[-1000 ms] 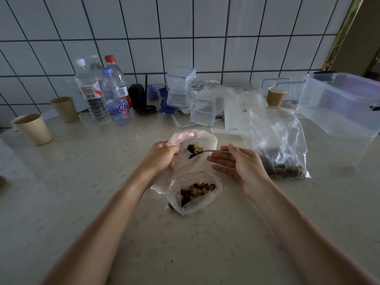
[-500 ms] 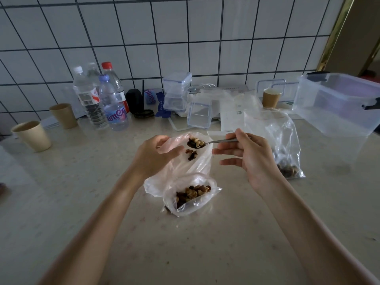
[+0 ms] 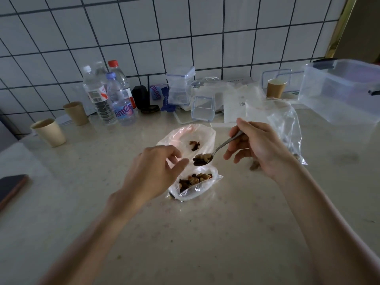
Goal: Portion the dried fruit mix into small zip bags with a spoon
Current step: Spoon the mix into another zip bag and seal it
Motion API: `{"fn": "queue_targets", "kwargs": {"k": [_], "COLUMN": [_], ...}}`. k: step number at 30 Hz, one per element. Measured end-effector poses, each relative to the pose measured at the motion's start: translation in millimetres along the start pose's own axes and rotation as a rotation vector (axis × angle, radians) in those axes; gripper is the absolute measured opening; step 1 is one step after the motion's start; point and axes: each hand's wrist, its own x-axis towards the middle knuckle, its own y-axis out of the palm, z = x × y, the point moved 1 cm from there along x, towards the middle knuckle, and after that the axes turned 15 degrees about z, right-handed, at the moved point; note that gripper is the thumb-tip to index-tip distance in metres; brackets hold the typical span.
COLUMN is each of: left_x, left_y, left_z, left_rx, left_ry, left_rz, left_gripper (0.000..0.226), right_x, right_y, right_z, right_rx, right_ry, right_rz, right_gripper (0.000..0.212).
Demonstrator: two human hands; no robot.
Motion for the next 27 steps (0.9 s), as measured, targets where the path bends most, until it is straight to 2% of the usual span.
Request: {"fn": "queue_targets", "kwargs": {"k": [3, 6, 12, 15, 20, 24, 27], "left_x": [0, 4, 10, 12, 13, 19, 27], "left_y": [8, 11, 11, 12, 11, 7, 1], "left_z": [-2, -3, -1, 3, 8, 11, 9], "left_rx": [0.071, 0.036, -0.044, -0.015, -0.003, -0.086, -0.136], "left_ry": [-0.052, -0.072, 0.031, 0.063, 0.070, 0.036, 0.074], "left_rz": [0.069, 0.067, -0.019, -0.008, -0.032, -0.038, -0.093], "left_gripper": [0.027, 0.020, 0.008, 0.009, 0.012, 0.021, 0.013], "right_x": [-1, -2, -13, -17, -10, 1, 9], "right_y": [-1, 2, 17, 26, 21, 12, 6], "right_z": [-1, -1, 6, 7, 2, -8, -16], "right_rx": [-0.114, -0.288, -0.735, -0.853, -0.722, -0.432, -0.170], "right_ry": [0.029, -0.023, -0.389, -0.500, -0.514, -0.429, -0.300], "right_rz": [0.055, 0.097, 0.128, 0.121, 0.022, -0.115, -0.202], "right_gripper": [0.043, 0.045, 0.038, 0.039, 0.039, 0.044, 0.044]}}
